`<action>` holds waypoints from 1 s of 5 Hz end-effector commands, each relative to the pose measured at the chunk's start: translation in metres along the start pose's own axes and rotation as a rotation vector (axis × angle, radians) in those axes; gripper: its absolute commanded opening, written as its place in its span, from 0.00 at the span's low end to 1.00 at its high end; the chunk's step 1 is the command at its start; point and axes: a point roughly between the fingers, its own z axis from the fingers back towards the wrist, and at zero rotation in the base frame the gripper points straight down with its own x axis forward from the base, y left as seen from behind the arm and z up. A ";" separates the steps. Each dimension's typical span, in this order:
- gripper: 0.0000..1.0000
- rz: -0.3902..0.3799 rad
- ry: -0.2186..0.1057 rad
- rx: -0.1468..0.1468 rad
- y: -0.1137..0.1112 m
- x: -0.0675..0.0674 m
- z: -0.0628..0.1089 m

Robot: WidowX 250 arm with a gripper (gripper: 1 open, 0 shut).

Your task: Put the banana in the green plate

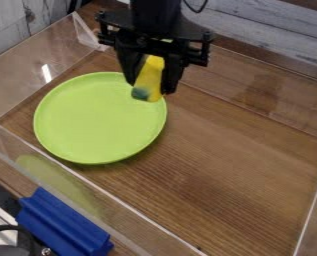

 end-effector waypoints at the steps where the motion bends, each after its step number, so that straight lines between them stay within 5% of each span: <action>1: 0.00 -0.032 -0.037 0.000 0.009 -0.001 0.006; 5: 0.00 -0.040 0.002 0.062 0.042 0.001 -0.030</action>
